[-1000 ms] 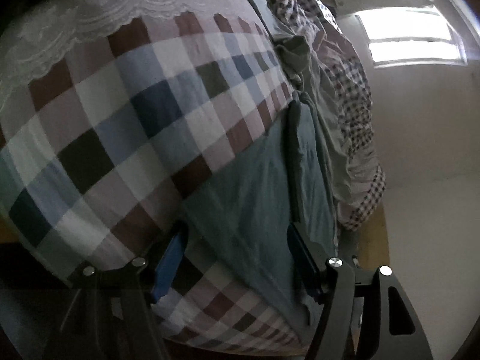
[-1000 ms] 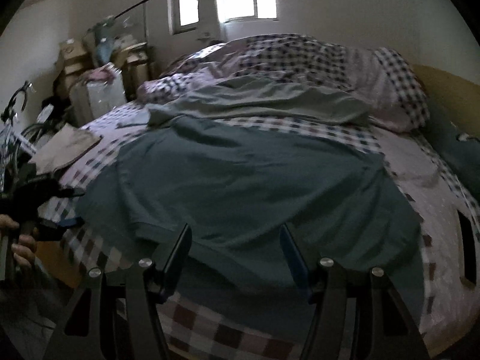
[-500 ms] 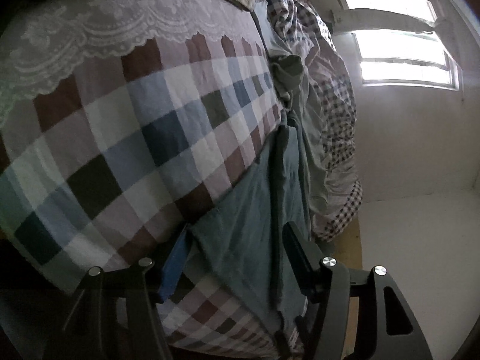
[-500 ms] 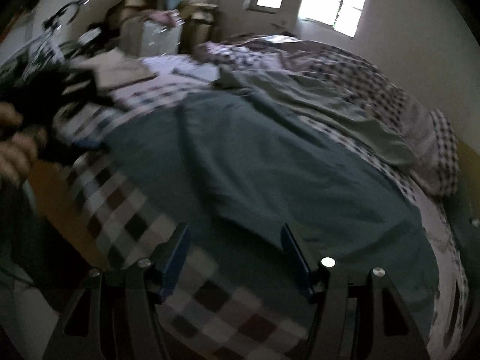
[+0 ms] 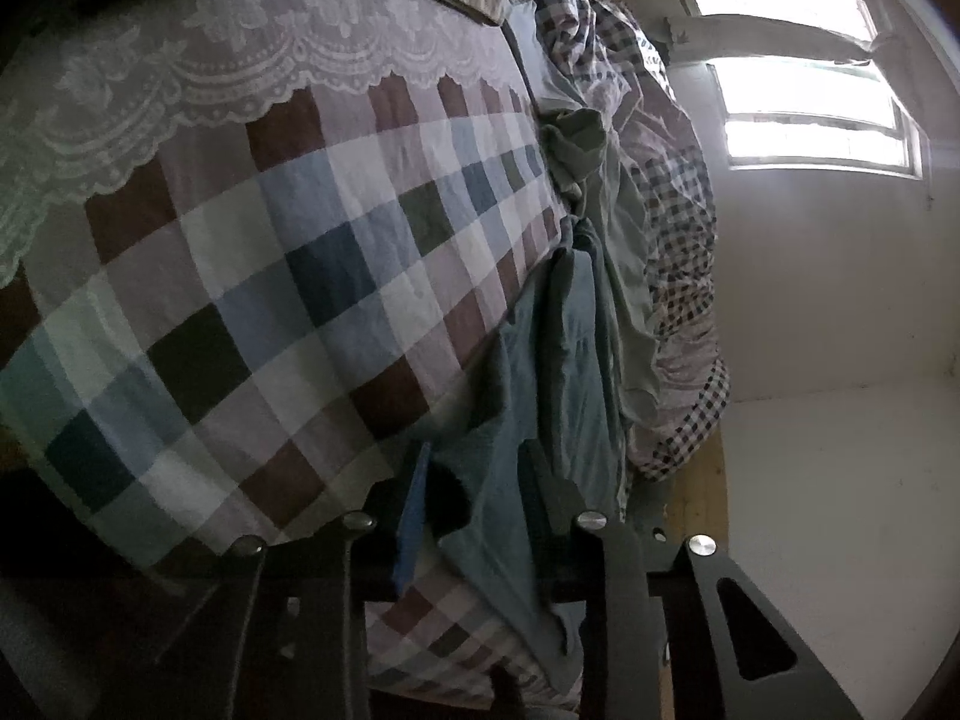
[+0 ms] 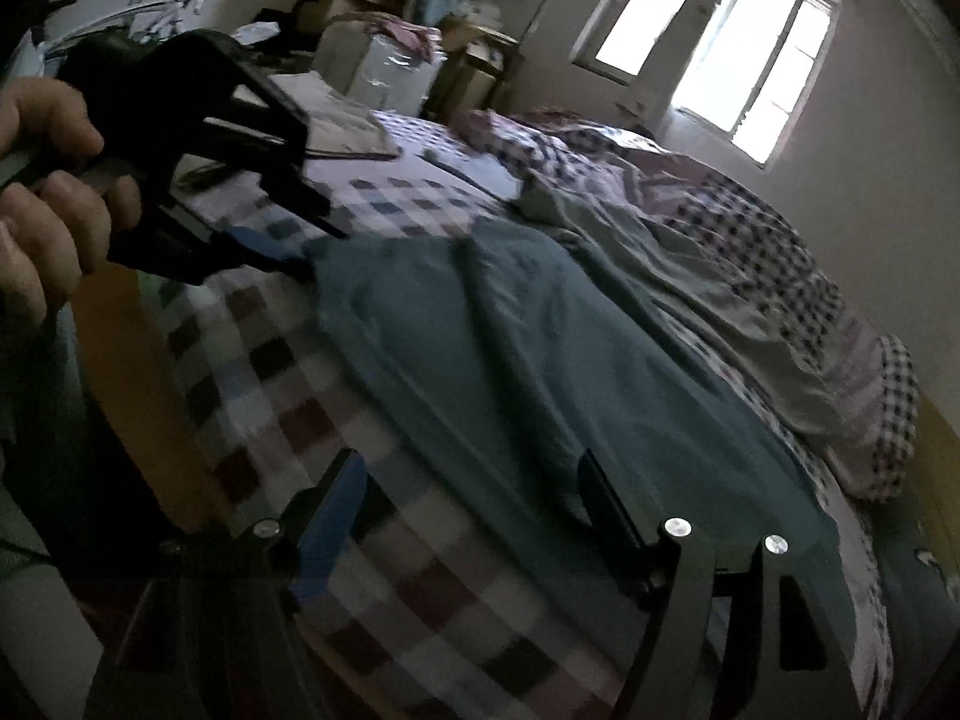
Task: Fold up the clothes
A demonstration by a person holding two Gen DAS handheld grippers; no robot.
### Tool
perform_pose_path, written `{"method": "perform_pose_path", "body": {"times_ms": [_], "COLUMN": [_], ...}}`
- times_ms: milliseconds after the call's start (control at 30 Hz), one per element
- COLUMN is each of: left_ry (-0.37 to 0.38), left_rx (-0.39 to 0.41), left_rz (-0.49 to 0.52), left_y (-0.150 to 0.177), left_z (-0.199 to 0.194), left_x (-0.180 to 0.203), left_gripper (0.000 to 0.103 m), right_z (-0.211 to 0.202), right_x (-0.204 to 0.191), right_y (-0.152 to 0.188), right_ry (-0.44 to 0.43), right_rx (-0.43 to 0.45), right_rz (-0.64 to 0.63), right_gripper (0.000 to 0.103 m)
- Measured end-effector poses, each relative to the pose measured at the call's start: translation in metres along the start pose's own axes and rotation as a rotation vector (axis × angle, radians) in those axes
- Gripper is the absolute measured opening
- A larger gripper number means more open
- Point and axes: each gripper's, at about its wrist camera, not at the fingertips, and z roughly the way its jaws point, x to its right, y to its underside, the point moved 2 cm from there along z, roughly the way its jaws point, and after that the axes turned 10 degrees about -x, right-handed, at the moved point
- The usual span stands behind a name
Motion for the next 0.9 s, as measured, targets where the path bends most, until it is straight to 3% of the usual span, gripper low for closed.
{"method": "perform_pose_path", "body": {"times_ms": [100,267,533,633,700,767,833,900], "left_ry": [-0.021,-0.041,0.014,0.044,0.044,0.024,0.013,0.016], "left_rx": [-0.012,-0.044,-0.026,-0.027,-0.033,-0.049,-0.058,-0.048], "left_rz": [-0.001,0.005,0.038,0.033,0.038,0.026,0.004,-0.004], "left_y": [0.0,-0.003,-0.002,0.0,0.001,0.0,-0.002,-0.005], "left_z": [0.0,0.001,-0.012,-0.017,-0.017,-0.013,-0.009,-0.009], "left_x": [0.002,0.004,0.015,0.016,0.018,0.016,0.012,0.012], "left_gripper": [0.02,0.006,0.003,0.003,0.003,0.003,0.003,0.005], "right_z": [0.009,0.026,0.046,0.051,0.056,0.062,0.063,0.062], "right_x": [-0.014,-0.039,-0.056,-0.061,-0.063,-0.062,-0.061,-0.059], "right_y": [-0.014,-0.033,-0.057,-0.062,-0.067,-0.072,-0.074,-0.077], "right_ry": [-0.05,-0.009,0.026,0.072,0.151,0.183,0.184,0.176], "right_rx": [0.016,0.06,0.116,0.129,0.137,0.117,0.114,0.117], "right_rz": [-0.034,-0.112,-0.168,-0.205,-0.219,-0.223,-0.227,-0.23], "right_gripper": [0.077,0.077,0.071,0.058,0.041,0.014,0.001,0.001]}}
